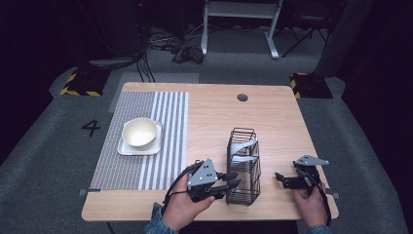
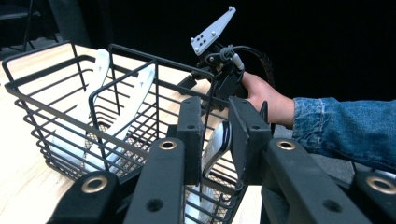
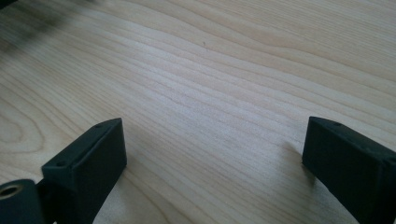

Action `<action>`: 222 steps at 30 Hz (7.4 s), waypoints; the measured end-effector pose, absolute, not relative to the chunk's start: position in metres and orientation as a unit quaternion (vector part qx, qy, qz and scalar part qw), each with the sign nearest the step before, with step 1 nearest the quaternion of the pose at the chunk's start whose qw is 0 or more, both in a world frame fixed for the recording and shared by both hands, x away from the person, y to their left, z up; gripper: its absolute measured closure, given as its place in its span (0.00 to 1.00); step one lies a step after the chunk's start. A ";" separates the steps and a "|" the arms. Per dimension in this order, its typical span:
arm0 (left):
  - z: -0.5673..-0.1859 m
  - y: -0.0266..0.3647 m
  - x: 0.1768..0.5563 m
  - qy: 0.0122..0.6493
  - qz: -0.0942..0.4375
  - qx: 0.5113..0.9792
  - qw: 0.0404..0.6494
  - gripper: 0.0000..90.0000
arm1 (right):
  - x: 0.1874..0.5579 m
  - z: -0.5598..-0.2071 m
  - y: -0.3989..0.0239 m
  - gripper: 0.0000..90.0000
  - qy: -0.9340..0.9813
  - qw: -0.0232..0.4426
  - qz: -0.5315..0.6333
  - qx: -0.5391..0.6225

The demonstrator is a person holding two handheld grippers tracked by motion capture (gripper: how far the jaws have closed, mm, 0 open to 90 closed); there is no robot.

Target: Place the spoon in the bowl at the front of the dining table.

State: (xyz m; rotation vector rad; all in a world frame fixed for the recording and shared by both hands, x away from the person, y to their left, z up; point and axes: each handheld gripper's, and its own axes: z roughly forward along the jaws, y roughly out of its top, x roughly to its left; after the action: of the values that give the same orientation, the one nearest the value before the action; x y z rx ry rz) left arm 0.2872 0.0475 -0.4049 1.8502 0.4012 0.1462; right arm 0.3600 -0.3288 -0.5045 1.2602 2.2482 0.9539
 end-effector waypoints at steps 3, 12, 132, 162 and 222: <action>-0.407 0.048 0.288 0.167 0.061 0.792 0.585 0.77 | 0.360 -0.505 -0.329 0.07 0.802 0.196 0.340 0.450; -0.414 0.054 0.295 0.164 0.058 0.791 0.587 0.76 | 0.360 -0.505 -0.329 0.07 0.802 0.196 0.340 0.449; -0.347 0.124 0.319 0.239 0.204 0.728 0.609 0.94 | 0.359 -0.504 -0.328 0.07 0.801 0.197 0.340 0.453; -0.371 0.209 0.353 0.397 0.326 0.658 0.550 0.94 | 0.359 -0.504 -0.328 0.07 0.801 0.196 0.340 0.453; -0.436 0.277 0.400 0.521 0.400 0.609 0.444 0.94 | 0.359 -0.504 -0.328 0.07 0.801 0.196 0.340 0.453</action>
State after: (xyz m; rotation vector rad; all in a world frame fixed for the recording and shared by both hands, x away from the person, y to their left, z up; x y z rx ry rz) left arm 0.3997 0.2772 -0.4360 1.5107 1.2927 0.9911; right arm 0.3594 -0.3285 -0.5045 1.2685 2.2421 0.9516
